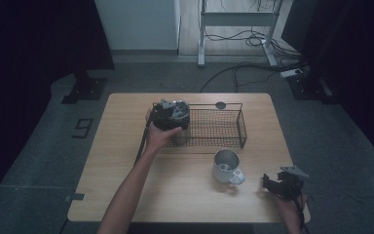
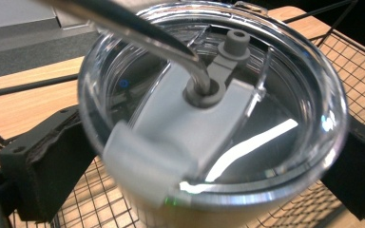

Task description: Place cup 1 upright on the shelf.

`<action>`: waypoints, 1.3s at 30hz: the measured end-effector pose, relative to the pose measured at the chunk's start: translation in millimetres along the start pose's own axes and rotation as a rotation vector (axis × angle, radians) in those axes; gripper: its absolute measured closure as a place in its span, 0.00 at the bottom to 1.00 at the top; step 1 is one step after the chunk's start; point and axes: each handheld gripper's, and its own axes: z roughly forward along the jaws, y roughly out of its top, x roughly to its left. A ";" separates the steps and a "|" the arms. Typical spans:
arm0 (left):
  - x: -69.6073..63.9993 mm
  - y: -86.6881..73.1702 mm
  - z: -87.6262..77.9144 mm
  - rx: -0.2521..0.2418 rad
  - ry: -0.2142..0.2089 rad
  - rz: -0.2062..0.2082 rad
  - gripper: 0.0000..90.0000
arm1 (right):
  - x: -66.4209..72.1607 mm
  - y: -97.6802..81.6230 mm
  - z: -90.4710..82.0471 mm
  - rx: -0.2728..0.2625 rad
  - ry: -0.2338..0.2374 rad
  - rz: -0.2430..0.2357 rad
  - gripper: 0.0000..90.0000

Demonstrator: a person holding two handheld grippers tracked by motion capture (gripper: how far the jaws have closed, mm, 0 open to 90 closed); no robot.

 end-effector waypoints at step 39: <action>-0.9 -51.0 -84.8 -0.073 -0.037 0.039 0.03 | 0.1 0.1 -0.1 0.002 0.000 0.001 0.14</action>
